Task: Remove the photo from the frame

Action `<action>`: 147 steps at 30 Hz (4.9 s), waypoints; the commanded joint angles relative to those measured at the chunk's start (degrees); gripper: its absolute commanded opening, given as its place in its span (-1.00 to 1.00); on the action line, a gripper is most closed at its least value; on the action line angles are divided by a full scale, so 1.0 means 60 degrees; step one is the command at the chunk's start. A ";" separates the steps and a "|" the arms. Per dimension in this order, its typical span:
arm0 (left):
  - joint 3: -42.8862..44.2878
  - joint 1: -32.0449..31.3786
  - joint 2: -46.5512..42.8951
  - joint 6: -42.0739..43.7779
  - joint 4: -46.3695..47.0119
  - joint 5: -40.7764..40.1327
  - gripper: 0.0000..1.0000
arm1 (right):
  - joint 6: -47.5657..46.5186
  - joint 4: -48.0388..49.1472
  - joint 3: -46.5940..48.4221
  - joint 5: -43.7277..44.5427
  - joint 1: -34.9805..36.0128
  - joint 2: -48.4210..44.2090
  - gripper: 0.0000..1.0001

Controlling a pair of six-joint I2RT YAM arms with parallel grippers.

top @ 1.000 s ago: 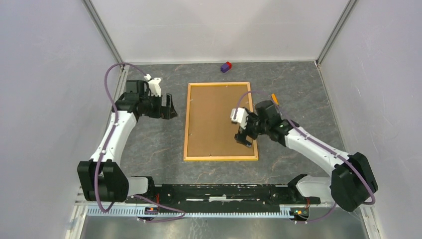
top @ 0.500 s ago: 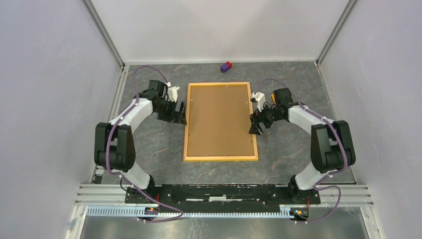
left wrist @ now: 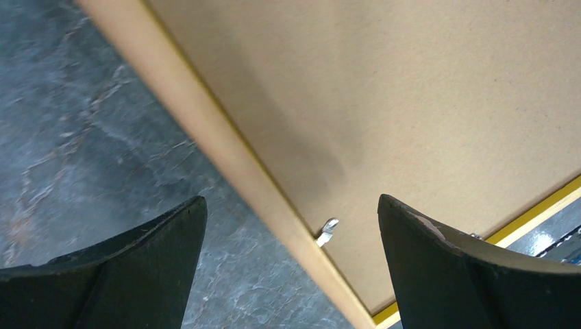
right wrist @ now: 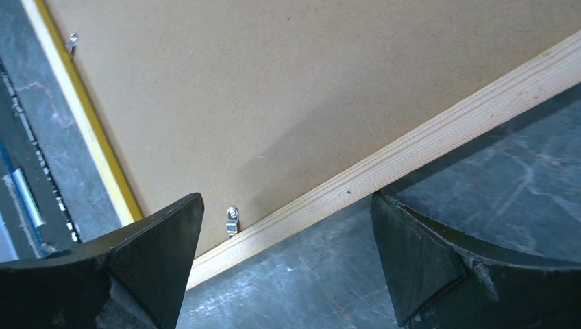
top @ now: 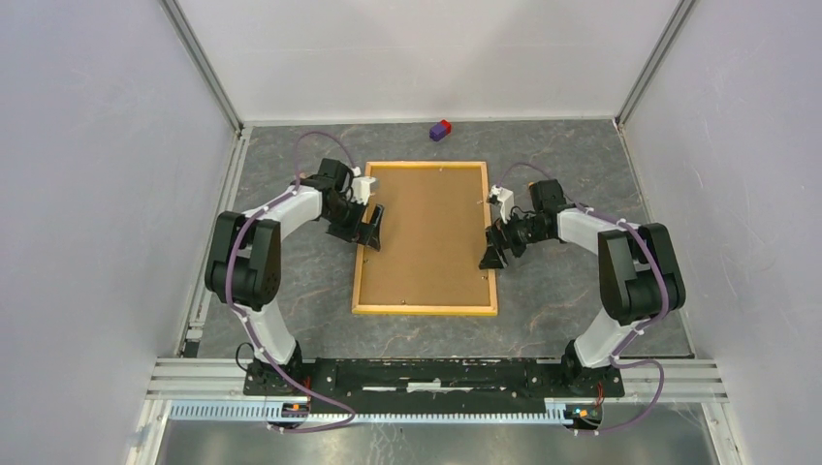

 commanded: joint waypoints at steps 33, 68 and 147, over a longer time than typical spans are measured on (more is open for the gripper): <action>-0.1580 -0.0274 -0.5303 -0.0299 0.3644 -0.2256 1.00 | -0.0880 -0.0627 0.3229 0.4583 -0.2146 0.1491 0.24; 0.2757 -0.0284 -0.5164 -0.2096 -0.1285 0.3999 1.00 | 0.0018 0.0262 0.2636 -0.0494 0.1114 -0.3309 -1.00; -0.1152 -0.0959 -0.5673 0.2358 -0.1613 -0.1105 -0.96 | -0.0656 0.0368 -0.0070 0.1509 0.3277 -0.2599 0.61</action>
